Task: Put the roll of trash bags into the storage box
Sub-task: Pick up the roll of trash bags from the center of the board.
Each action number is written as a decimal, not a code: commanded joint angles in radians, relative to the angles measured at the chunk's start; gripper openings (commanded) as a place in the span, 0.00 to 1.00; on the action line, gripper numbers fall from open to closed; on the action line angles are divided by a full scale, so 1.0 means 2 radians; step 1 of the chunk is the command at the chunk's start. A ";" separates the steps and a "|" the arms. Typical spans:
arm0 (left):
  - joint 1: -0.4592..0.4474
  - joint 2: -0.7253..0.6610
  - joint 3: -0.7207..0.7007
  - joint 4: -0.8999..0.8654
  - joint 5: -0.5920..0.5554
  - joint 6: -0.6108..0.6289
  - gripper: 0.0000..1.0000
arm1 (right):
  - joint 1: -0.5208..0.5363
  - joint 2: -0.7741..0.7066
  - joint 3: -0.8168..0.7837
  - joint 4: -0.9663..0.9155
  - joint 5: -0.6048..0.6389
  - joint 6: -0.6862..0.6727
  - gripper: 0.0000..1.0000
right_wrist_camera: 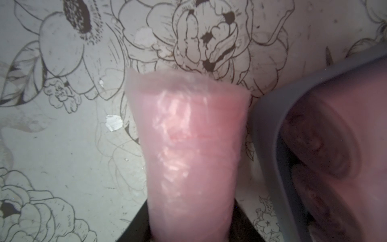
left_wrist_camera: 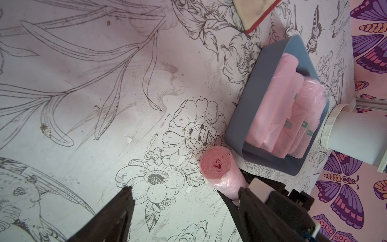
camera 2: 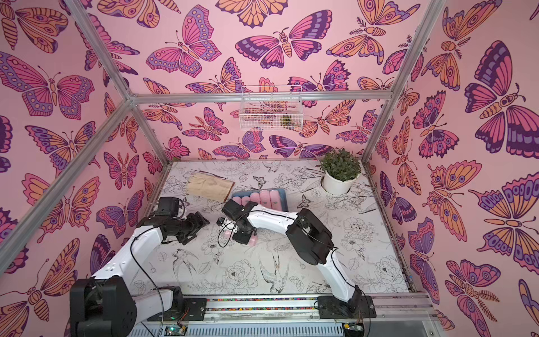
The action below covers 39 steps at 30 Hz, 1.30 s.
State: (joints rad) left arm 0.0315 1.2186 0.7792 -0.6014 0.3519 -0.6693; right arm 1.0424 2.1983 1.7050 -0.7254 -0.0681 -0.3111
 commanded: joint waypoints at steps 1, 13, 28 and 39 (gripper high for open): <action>0.004 -0.001 -0.008 -0.001 0.007 0.009 0.83 | 0.004 -0.007 -0.012 -0.005 0.005 0.009 0.43; 0.005 0.006 -0.010 0.003 0.008 0.012 0.83 | -0.012 -0.087 -0.061 0.009 0.002 0.039 0.40; 0.005 0.021 -0.005 0.012 0.029 0.021 0.83 | -0.144 -0.181 -0.092 0.040 -0.069 0.148 0.41; 0.005 0.022 -0.004 0.014 0.043 0.029 0.83 | -0.256 -0.147 -0.071 0.052 -0.078 0.266 0.41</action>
State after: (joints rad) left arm 0.0345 1.2583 0.7734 -0.5747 0.4129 -0.6323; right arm 0.5533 1.8759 1.5227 -0.6403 -0.1989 0.1280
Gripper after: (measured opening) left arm 0.834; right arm 0.433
